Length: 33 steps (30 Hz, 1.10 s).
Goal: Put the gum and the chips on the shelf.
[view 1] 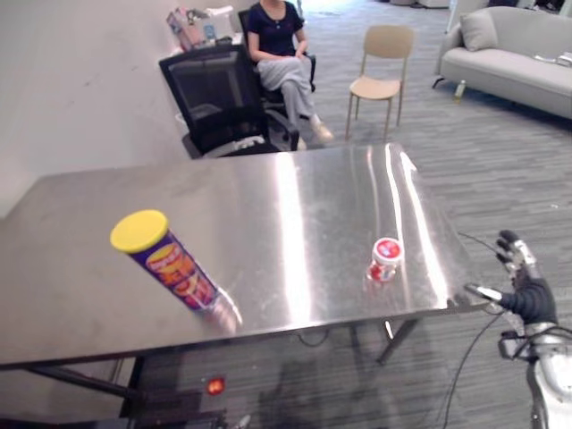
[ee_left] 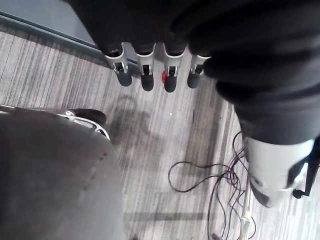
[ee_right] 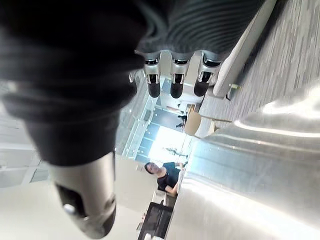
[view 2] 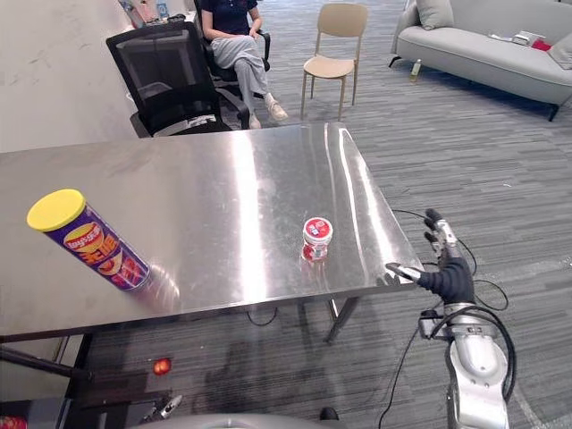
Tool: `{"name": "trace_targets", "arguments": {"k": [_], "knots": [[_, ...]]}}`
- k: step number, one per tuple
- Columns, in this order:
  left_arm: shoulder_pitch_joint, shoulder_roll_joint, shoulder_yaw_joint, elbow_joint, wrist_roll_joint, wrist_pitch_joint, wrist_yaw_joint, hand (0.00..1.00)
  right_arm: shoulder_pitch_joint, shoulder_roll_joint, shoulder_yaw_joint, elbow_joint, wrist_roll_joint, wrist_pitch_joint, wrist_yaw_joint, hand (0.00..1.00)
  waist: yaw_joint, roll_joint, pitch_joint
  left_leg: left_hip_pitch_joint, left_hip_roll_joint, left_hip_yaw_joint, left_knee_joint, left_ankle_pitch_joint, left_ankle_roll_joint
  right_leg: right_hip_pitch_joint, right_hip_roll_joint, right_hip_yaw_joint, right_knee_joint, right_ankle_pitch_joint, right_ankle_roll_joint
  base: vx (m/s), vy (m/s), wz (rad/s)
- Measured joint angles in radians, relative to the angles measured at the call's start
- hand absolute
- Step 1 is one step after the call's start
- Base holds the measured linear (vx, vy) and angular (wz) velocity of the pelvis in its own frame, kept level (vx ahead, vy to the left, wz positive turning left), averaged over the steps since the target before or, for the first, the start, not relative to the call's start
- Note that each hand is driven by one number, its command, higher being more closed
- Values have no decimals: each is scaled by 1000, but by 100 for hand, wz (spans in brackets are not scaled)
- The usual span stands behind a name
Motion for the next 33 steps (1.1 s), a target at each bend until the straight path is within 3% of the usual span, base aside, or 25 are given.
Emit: {"name": "trace_targets", "arguments": {"k": [13, 22, 33], "knots": [[-2, 11, -28, 4, 8, 0, 1, 0, 5, -5, 139, -26, 8, -5, 35, 0, 8, -1, 1, -16, 1, -23, -1, 6, 1, 3, 1, -23, -2, 0, 0, 15, -4, 6], [-5, 16, -28, 10, 18, 1, 4, 0, -68, -5, 141, 52, -2, -4, -29, 0, 21, -10, 6, -21, -3, -64, -40, 43, 2, 3, 0, -61, -2, 0, 0, -13, -7, 12], [-4, 29, -28, 18, 19, 1, 9, 0, -122, -3, 135, 92, -13, 1, -51, 0, 27, -24, 16, -19, -6, -77, -63, 60, 4, 3, 0, -74, -1, 0, 0, -8, -2, 4]]}}
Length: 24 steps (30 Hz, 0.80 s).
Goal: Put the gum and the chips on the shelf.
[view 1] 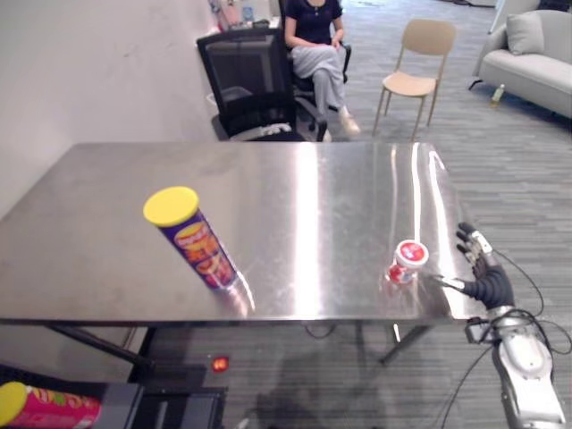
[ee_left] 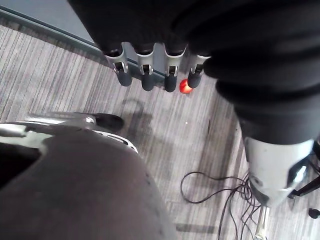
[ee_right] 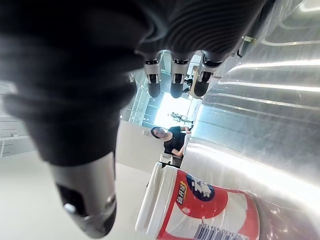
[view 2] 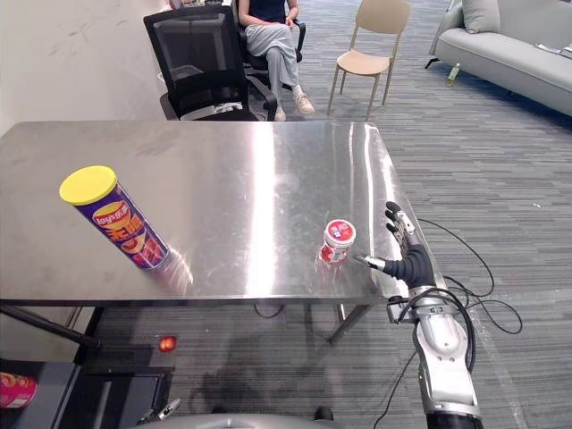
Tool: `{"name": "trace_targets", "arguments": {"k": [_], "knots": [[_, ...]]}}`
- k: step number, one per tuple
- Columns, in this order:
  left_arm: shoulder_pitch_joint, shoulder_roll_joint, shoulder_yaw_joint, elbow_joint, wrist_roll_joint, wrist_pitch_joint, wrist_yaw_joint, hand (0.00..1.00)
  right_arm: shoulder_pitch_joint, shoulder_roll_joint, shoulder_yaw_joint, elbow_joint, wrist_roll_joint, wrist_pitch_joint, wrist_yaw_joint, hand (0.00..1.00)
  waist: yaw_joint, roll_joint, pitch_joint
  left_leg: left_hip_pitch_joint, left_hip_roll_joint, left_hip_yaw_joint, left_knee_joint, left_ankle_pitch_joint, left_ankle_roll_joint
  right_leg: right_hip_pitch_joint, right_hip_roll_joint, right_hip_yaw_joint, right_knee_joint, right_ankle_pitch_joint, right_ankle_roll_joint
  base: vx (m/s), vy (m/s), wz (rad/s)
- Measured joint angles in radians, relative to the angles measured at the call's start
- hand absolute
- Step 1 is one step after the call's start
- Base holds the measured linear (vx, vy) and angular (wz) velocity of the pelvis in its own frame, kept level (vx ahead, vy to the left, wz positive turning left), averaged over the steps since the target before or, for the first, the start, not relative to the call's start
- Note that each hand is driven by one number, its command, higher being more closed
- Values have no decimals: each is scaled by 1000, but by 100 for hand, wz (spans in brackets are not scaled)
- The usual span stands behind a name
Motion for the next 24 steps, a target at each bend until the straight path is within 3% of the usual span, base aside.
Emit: {"name": "trace_targets", "arguments": {"k": [24], "knots": [[-9, 1, -1, -1, 31, 0, 2, 0, -48, 39, 52, 51, -1, 8, 8, 0, 25, -1, 41, -20, -3, -35, -1, 8, 2, 1, -2, -31, -2, 0, 0, 2, -4, 4]]}}
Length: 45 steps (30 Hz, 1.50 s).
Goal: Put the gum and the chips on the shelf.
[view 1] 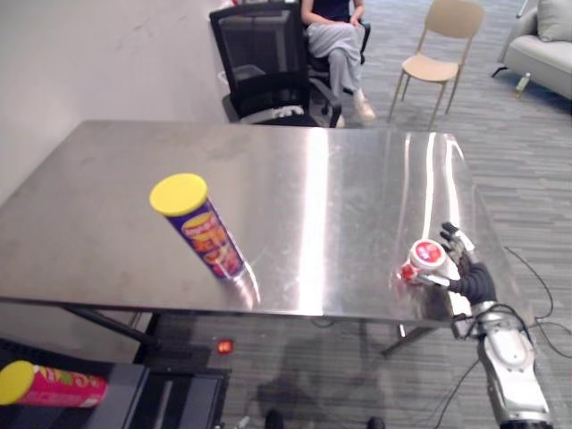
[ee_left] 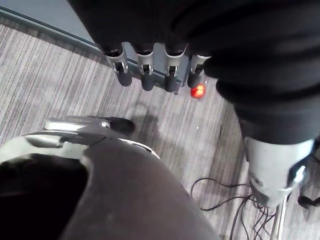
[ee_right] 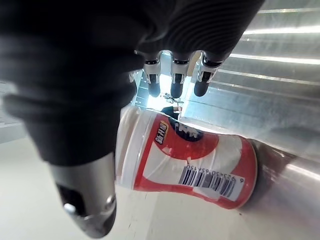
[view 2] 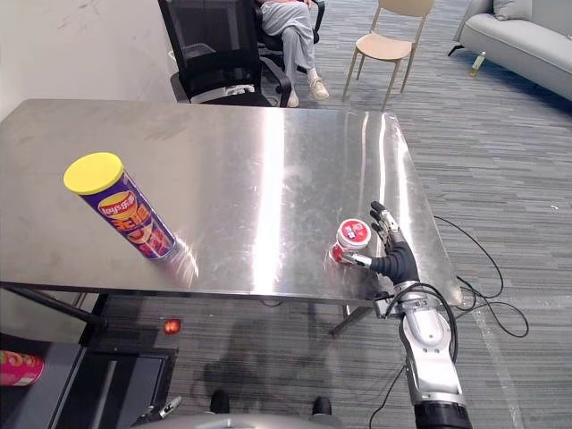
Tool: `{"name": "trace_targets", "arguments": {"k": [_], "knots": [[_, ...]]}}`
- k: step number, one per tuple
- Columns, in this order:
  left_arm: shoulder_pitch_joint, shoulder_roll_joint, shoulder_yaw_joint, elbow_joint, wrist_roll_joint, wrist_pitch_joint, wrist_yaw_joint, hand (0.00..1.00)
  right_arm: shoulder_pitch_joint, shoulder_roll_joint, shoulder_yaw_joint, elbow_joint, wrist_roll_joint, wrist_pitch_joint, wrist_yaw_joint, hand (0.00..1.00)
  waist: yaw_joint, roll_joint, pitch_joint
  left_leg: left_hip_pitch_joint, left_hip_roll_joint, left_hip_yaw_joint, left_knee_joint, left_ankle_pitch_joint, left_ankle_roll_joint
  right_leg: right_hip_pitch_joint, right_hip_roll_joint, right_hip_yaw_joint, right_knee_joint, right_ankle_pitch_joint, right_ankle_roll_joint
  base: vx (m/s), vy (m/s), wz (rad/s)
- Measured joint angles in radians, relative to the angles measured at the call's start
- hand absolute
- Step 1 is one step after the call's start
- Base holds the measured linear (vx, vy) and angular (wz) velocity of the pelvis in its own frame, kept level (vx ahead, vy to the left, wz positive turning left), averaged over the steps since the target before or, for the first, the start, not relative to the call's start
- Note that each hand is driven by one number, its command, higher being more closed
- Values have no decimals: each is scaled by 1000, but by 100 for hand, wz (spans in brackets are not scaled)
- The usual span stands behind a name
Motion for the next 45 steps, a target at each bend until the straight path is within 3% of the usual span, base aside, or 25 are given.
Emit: {"name": "trace_targets", "arguments": {"k": [3, 4, 23, 33, 40, 45], "knots": [[0, 0, 0, 0, 1, 0, 0, 0, -1, 10, 23, 21, 0, 1, 1, 0, 0, -1, 1, -9, 0, -6, 0, 3, 0, -2, 0, -5, -1, 0, 0, 4, -8, 5], [-1, 0, 0, 0, 1, 0, 0, 0, -1, 10, 40, 26, 0, 2, 3, 100, 1, -2, 5, -10, 0, -7, 0, 4, 0, -2, 0, -6, -1, 0, 0, 2, -8, 4], [-12, 1, -7, -1, 16, 0, 12, 0, -43, 25, 150, 33, -39, 1, -2, 100, 14, -3, 28, -11, 0, -8, 0, 5, 0, -2, 0, -6, -1, 0, 0, 0, 0, 0], [-18, 1, -1, -1, 40, 1, 19, 0, -53, 55, 152, 18, -66, 2, -44, 100, 17, -6, 29, -2, 1, -7, 0, 6, 0, 7, 1, -5, -1, 0, 0, 0, 0, 0], [-19, -2, 25, -8, 41, 2, 27, 0, -87, 55, 123, -142, -5, 2, -69, 100, 23, -8, 30, 8, 3, -6, 0, 8, -1, 18, 1, -2, 2, 1, 0, 0, 0, 0], [-13, -10, 42, -21, 44, 12, 37, 0, -118, 55, 31, -235, 17, 0, -71, 100, 24, -9, 30, 16, 4, -9, 0, 11, -2, 26, 2, -4, 3, 1, -1, 0, 0, 0]]}}
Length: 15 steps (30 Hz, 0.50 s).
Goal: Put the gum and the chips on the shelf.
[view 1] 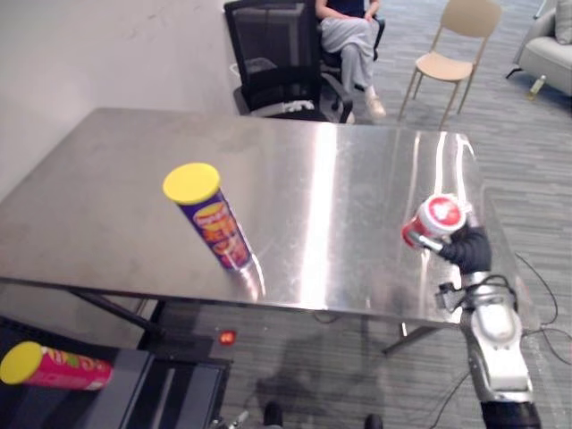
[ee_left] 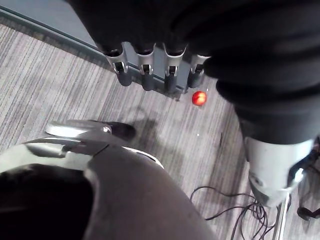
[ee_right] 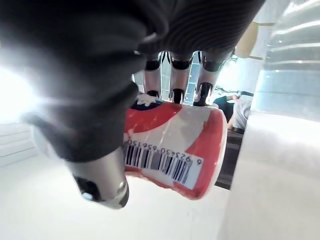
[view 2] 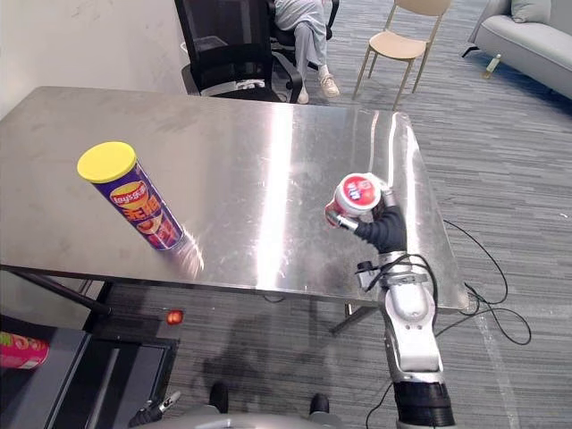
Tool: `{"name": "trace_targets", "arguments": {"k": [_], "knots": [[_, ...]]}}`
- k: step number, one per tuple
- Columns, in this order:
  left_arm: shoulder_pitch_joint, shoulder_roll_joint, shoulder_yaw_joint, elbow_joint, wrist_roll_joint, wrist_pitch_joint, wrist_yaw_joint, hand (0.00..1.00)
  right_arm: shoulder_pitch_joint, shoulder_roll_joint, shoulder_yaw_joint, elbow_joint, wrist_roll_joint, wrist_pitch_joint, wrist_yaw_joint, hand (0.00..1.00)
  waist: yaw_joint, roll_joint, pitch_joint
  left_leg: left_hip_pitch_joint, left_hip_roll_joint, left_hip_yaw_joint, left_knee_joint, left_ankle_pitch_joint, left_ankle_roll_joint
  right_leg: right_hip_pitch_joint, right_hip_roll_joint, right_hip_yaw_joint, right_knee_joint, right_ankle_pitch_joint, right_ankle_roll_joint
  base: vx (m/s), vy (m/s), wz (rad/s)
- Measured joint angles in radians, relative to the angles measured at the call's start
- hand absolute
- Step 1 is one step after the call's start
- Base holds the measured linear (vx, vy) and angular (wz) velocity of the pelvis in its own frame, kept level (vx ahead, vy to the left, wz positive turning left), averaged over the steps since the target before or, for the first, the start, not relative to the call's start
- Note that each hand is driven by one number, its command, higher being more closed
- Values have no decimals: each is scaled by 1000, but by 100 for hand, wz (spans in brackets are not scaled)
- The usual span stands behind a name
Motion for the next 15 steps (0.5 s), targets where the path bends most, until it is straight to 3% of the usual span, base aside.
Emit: {"name": "trace_targets", "arguments": {"k": [5, 7, 15], "knots": [[3, 1, 0, -4, 1, 2, 2, 0, 0, 0, -37, -26, 6, -1, -1, 100, -4, -5, -5, 10, -1, -9, 0, 3, 1, 15, -1, -11, 0, 0, 0, -7, -3, 5], [5, 1, -1, -6, 1, 2, 3, 0, 0, 0, -47, -27, 6, -1, -2, 100, -22, -5, -6, 9, -1, -31, 0, 8, 1, 24, -3, -28, 8, 0, 0, -23, -6, 24], [6, 1, 1, -8, 1, 8, 7, 0, 40, 0, -73, -65, 7, -1, -1, 100, -23, -6, -6, 13, -11, -44, -6, 19, 1, 4, -17, -26, 73, -27, 1, -58, 6, 5]]}}
